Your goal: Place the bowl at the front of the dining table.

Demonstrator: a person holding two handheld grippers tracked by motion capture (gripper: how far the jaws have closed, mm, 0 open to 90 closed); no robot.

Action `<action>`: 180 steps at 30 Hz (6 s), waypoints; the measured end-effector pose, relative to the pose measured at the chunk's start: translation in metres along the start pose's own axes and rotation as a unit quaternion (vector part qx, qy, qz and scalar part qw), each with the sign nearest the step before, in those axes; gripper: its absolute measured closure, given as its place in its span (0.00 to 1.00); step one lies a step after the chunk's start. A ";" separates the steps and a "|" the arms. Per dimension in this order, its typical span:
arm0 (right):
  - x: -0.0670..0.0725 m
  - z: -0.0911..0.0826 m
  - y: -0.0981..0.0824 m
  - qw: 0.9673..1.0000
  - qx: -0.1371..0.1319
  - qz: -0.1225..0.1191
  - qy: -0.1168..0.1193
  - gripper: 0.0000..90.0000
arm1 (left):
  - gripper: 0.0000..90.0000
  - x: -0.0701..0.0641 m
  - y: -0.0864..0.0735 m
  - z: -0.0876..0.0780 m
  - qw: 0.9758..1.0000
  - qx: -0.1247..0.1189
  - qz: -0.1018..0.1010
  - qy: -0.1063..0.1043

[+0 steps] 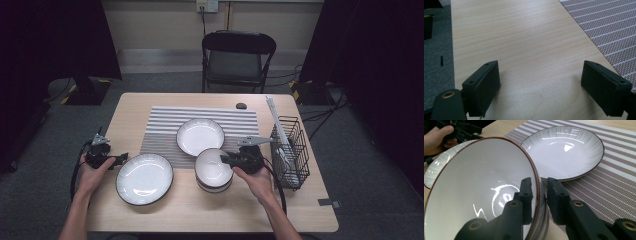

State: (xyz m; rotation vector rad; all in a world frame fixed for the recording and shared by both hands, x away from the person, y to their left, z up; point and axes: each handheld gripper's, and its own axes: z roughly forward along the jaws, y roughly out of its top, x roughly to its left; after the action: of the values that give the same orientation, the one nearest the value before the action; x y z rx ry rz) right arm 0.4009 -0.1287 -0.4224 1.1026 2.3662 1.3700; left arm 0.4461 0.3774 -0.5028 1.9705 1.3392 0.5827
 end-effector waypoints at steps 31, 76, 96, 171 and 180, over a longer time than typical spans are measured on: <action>0.010 0.003 -0.005 0.999 -0.006 -0.020 -0.046 0.90 | 0.17 0.001 0.000 0.000 1.000 0.000 0.001 -0.001; 0.015 -0.005 -0.002 0.998 -0.022 -0.021 -0.053 0.92 | 0.17 0.001 0.000 0.000 1.000 0.000 0.001 -0.001; 0.011 -0.014 0.006 0.998 -0.044 0.014 -0.045 0.92 | 0.17 0.001 0.000 0.000 1.000 0.000 0.002 -0.001; 0.000 0.021 0.082 0.997 -0.057 0.033 -0.048 0.91 | 0.06 -0.003 0.002 0.004 1.000 0.012 0.002 0.000; -0.002 0.023 0.093 0.996 -0.060 0.040 -0.049 0.91 | 0.06 -0.003 0.002 0.004 1.000 0.012 0.002 0.000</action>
State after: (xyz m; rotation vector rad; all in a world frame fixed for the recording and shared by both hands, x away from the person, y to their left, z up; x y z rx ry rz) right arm 0.4609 -0.0872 -0.3601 1.2126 2.1631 1.4275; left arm 0.4491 0.3733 -0.5036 1.9918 1.3484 0.5709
